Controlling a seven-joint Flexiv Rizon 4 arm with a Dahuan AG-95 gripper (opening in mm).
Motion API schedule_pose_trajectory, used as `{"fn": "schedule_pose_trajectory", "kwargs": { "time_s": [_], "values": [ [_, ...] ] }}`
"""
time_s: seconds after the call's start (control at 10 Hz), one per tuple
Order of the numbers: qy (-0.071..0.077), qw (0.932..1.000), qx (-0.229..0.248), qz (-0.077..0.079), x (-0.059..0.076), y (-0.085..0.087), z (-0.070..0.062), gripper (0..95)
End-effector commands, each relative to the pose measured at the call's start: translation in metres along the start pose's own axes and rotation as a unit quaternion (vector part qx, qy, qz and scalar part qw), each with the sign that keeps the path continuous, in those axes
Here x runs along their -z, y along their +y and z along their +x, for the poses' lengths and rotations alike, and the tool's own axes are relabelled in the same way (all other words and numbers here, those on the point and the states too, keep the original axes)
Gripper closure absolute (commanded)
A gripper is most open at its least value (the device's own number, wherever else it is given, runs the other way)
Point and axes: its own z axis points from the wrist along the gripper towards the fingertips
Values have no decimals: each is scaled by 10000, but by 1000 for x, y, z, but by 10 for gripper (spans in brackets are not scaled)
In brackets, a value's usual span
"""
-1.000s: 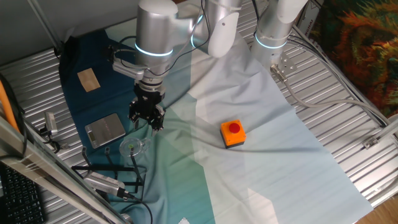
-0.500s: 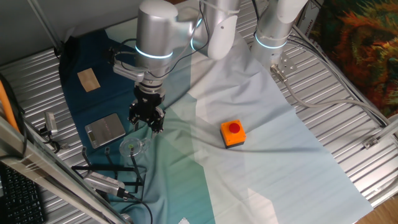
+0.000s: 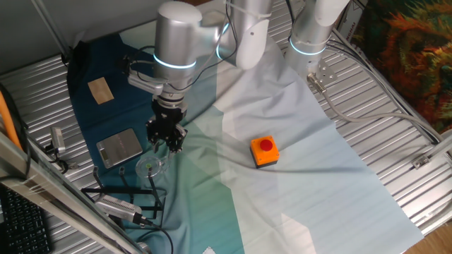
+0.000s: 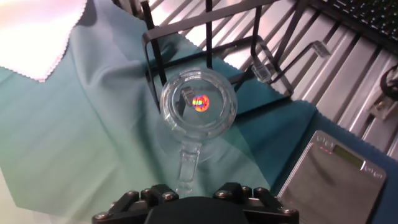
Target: Take the cup off the cup rack
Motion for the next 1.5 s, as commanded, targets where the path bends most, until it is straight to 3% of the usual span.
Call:
{"fn": "schedule_pose_trajectory", "kwargs": {
  "time_s": [0.1,0.5,1.5],
  "values": [
    [10,10000,-17,26,-4,-1,-2,570],
    [11,10000,-72,30,-9,0,-10,570],
    [-61,9999,-60,65,-23,0,-2,570]
  ]
}}
